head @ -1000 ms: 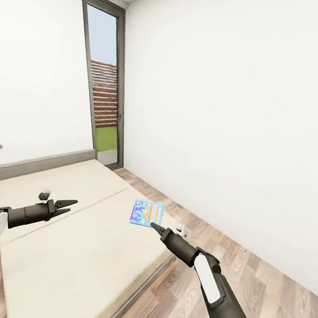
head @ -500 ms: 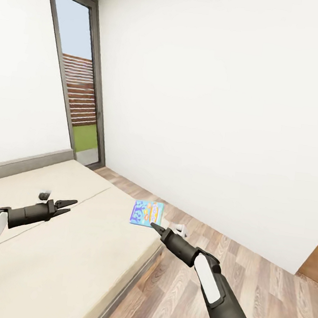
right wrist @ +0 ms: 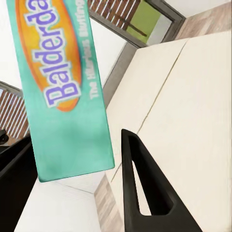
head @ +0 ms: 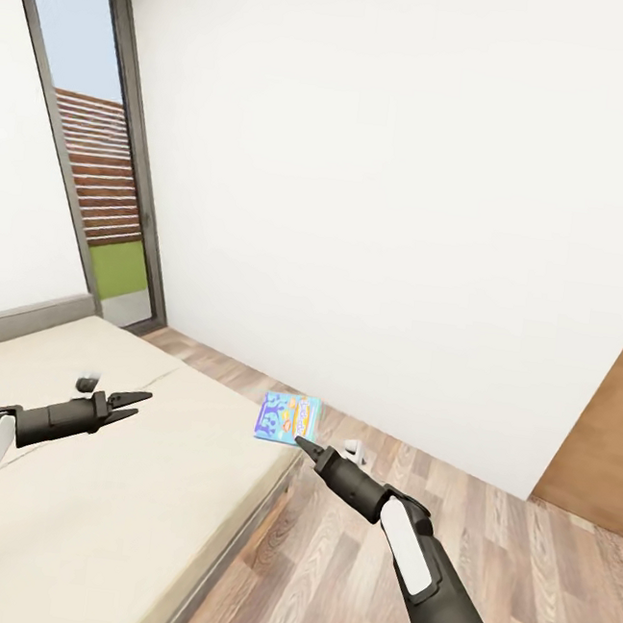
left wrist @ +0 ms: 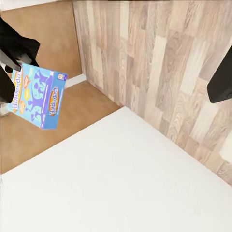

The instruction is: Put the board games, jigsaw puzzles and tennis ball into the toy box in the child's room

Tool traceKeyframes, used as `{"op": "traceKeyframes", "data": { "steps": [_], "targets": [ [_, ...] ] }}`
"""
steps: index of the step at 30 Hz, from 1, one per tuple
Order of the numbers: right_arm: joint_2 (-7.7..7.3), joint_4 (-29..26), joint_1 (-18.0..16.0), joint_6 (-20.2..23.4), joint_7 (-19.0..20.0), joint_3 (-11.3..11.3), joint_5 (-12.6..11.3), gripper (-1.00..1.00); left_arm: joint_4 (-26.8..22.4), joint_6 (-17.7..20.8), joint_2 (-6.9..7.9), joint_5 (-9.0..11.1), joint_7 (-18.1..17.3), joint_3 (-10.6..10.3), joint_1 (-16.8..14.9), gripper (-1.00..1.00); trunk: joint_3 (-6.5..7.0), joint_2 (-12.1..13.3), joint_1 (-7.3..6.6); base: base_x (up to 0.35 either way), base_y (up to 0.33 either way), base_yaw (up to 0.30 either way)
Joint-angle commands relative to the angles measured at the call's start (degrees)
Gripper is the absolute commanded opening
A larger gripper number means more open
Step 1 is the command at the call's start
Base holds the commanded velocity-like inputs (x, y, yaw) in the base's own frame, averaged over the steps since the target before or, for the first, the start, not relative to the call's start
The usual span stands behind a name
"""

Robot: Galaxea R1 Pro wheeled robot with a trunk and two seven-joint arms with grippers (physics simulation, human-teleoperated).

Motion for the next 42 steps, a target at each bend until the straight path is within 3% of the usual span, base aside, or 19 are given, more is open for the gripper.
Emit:
{"op": "traceKeyframes", "data": {
  "steps": [1,42],
  "targets": [
    [0.02,0.0,-0.1,0.4,0.0,-0.1,-0.6,-1.0,0.0,0.3,0.01,0.1,-0.1,0.0,0.0,1.0,-0.17,-0.1,0.04,0.0,0.0,-0.26],
    [0.02,0.0,-0.1,0.3,-0.1,-0.1,-0.6,-1.0,0.0,0.3,0.06,0.1,-0.1,0.0,0.0,1.0,-1.45,-0.1,0.04,0.0,0.0,-0.26]
  ]
}}
